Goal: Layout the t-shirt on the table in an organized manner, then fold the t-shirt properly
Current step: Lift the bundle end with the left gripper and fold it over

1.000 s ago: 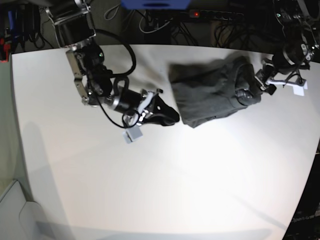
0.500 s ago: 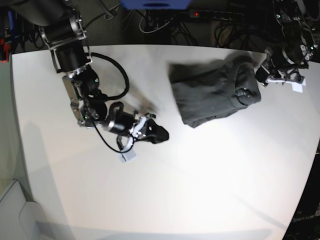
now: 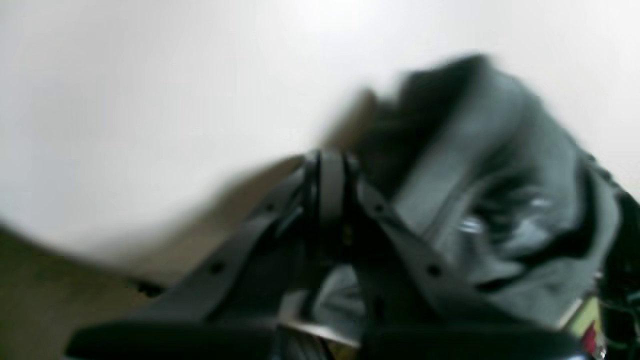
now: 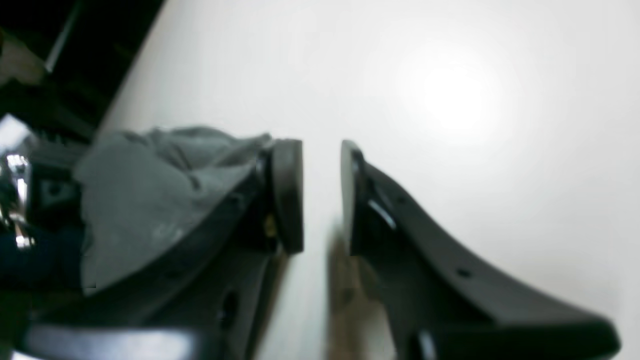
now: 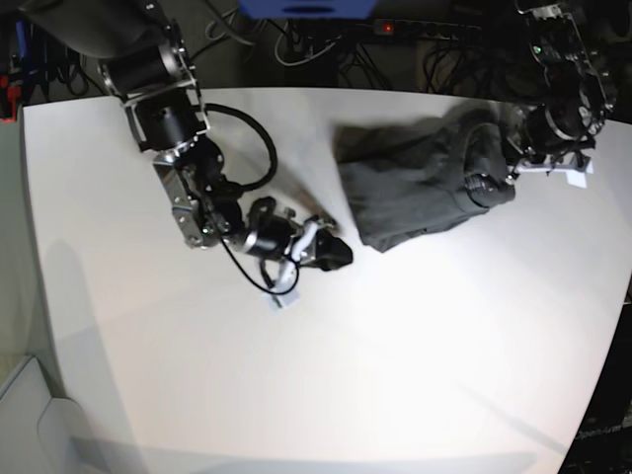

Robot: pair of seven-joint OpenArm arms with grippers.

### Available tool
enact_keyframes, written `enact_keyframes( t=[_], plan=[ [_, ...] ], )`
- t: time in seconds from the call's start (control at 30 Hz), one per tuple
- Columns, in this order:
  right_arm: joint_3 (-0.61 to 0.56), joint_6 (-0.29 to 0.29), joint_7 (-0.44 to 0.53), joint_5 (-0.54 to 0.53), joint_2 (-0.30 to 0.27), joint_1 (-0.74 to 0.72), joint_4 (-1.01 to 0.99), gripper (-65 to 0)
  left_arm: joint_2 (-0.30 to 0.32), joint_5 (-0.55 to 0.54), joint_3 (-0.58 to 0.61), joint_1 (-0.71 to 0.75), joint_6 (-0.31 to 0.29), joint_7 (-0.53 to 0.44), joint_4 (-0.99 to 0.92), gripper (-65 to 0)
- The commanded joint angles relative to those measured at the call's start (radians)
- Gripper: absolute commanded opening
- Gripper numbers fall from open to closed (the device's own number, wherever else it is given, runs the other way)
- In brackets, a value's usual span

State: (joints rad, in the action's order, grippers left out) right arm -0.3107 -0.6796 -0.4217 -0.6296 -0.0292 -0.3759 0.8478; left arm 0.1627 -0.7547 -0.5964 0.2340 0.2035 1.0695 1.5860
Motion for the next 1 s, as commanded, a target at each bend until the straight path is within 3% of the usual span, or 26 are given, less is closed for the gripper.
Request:
enact_keyframes(
  t=[0.0,0.13,0.4,0.5,0.73,0.97],
  plan=[
    [0.003,-0.019,0.03,-0.006,0.008,-0.024,0.017,-53.6,0.01,0.007,-0.007,-0.011,-0.002,-0.007,0.012,-64.7],
    [-0.002,-0.019,0.025,0.009,0.015,0.008,0.02,-53.6,-0.007,0.034,-0.003,-0.081,-0.002,-0.007,-0.029,-64.7],
    [-0.115,-0.019,0.028,0.009,0.005,0.107,0.02,-53.6,-0.013,0.068,0.132,-0.206,-0.002,-0.024,-0.151,-64.7],
    [-0.14,-0.019,0.03,0.009,-0.013,0.151,0.046,-53.6,-0.024,0.068,0.177,-0.261,-0.002,-0.056,-0.209,-64.7],
    [-0.173,-0.019,0.022,0.009,-0.087,0.317,0.318,-53.6,-0.028,0.068,0.323,-0.396,-0.002,-0.142,-0.345,-64.7],
    [-0.167,-0.019,0.028,0.009,-0.154,0.387,0.359,-53.6,-0.064,0.059,0.401,-0.522,-0.002,-0.216,-0.418,-64.7]
  ],
)
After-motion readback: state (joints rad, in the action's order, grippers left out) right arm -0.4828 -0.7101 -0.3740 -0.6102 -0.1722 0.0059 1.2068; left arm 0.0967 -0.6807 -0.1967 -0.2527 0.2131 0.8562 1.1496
